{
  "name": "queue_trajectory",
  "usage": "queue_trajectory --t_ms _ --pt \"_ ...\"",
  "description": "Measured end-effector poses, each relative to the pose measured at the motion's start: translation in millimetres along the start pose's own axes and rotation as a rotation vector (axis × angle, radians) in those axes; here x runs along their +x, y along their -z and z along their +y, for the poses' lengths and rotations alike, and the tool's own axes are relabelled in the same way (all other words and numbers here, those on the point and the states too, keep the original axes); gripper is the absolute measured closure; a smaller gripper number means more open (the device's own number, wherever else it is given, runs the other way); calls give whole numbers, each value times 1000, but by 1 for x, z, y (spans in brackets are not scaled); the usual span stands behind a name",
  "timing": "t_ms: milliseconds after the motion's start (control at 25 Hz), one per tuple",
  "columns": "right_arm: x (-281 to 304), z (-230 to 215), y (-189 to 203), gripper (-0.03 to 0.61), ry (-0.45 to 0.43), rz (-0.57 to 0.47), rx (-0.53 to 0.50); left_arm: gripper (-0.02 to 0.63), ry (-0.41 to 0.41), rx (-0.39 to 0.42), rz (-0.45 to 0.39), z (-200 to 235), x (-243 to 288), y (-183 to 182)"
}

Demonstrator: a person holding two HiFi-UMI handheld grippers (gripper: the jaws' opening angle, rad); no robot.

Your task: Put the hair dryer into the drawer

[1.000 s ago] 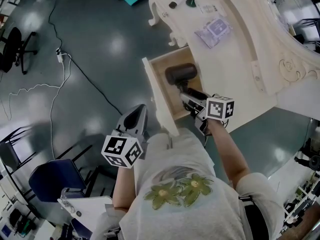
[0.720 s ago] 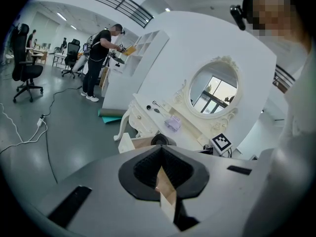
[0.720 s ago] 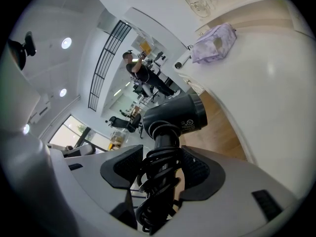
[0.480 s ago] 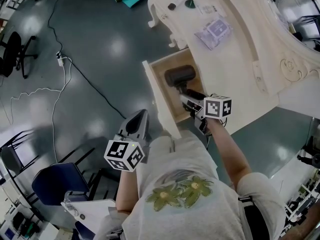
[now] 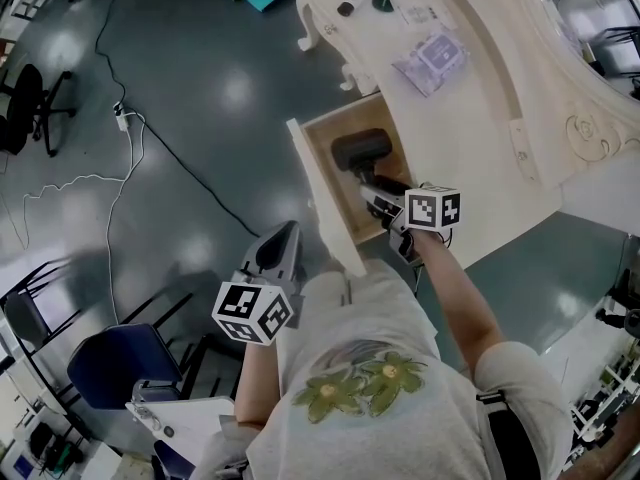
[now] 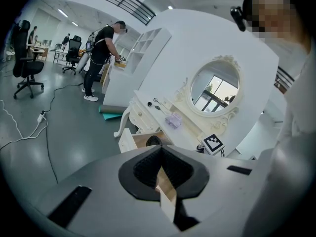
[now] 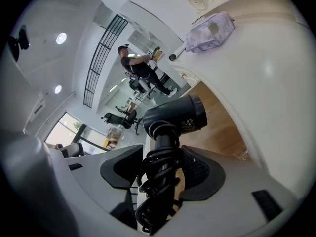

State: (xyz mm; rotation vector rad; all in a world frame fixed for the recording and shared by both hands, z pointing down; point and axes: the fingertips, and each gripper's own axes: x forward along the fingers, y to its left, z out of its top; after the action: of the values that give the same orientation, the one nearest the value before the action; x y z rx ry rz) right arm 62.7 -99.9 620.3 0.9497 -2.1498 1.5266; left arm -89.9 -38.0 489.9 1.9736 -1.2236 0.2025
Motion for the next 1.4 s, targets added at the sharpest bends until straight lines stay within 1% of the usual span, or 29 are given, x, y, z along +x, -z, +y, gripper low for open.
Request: queue_trajectory --t_ms 480,1000,1400 --pt "15 -14 0 345 39 21 -22 603 5 -13 16 2 4 6" --pt "26 -28 3 345 77 36 -17 603 2 -23 24 6 7 8" --pt "36 -39 6 345 137 53 -28 603 -1 -36 30 9 8 10"
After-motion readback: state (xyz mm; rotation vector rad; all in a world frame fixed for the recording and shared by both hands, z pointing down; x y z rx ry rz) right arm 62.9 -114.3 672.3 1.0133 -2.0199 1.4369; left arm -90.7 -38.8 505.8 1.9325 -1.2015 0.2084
